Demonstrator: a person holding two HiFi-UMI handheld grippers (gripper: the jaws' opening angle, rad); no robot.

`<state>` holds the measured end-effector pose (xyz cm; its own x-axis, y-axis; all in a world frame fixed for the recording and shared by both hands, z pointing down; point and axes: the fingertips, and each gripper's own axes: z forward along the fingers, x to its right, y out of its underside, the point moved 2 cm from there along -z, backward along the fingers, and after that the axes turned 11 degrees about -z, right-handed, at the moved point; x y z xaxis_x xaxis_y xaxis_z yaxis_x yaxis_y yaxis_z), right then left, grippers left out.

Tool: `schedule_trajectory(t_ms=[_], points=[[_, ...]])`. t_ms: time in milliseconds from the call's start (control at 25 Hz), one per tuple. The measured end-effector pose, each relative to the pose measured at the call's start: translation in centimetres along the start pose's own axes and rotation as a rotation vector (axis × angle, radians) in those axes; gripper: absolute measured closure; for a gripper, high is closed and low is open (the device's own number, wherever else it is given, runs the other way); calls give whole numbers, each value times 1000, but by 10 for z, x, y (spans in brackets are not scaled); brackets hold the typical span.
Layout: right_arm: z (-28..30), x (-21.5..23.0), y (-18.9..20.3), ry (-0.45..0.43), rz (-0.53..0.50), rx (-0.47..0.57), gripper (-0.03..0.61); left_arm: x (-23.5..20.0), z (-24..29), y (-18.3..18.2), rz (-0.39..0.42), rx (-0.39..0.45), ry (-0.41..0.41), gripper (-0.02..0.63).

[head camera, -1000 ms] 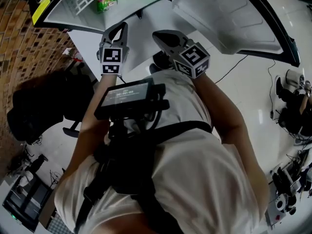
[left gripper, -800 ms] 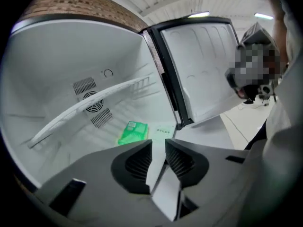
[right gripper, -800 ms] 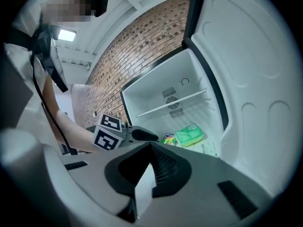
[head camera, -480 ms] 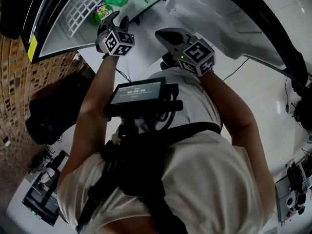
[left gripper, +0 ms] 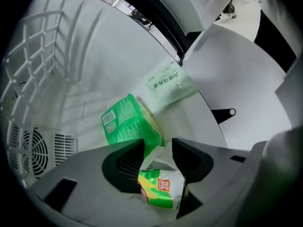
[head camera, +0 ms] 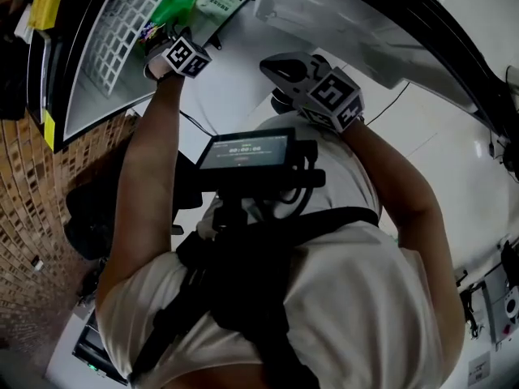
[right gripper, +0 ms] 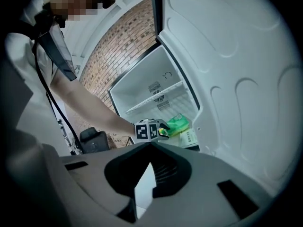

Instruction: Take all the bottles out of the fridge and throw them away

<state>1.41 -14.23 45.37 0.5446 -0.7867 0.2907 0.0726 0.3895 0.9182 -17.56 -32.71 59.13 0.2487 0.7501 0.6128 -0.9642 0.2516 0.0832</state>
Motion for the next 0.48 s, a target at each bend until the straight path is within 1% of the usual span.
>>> schedule_trajectory(t_ms=[80, 160, 200, 240, 440, 480], points=[[-4, 5, 2, 18, 11, -5, 566, -1, 9, 2, 24, -18, 11, 422], [-8, 8, 4, 34, 18, -10, 566, -4, 11, 0, 18, -9, 15, 484], [-9, 10, 3, 39, 19, -10, 566, -8, 9, -1, 6, 4, 12, 523], [-11, 12, 2, 43, 16, -9, 566, -11, 6, -3, -9, 20, 6, 545], [-9, 18, -2, 26, 8, 0, 566, -22, -23, -8, -108, 111, -60, 568], [-6, 17, -4, 17, 2, 2, 566, -25, -32, -9, -134, 130, -74, 583]])
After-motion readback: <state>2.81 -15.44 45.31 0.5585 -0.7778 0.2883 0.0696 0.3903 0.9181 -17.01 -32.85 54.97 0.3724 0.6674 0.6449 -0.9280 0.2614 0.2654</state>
